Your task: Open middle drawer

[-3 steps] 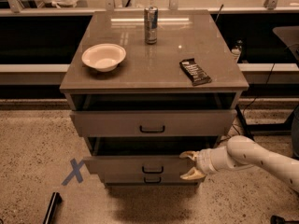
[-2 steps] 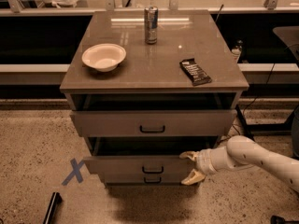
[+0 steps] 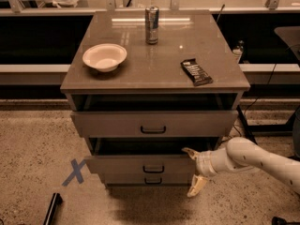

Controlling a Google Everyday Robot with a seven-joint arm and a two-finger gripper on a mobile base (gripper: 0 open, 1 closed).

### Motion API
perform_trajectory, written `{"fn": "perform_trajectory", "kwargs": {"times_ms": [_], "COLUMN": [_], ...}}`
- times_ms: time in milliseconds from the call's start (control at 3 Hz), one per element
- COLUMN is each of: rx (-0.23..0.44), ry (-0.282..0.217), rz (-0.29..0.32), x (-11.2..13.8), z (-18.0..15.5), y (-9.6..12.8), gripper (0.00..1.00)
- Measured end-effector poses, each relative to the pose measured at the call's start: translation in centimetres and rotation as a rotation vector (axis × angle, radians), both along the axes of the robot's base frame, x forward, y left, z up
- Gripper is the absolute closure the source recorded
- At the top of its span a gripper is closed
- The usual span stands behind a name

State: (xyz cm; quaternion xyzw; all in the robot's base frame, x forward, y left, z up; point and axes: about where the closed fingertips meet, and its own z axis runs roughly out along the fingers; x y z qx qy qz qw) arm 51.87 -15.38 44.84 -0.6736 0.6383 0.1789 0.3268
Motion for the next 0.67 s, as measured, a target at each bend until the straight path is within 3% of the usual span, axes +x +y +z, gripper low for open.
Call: {"fn": "perform_trajectory", "kwargs": {"times_ms": [667], "rx": [0.053], "ry": [-0.13], "rz": [-0.018], "x": [-3.3], "z": [8.3], "y": [0.6], "gripper": [0.0]}}
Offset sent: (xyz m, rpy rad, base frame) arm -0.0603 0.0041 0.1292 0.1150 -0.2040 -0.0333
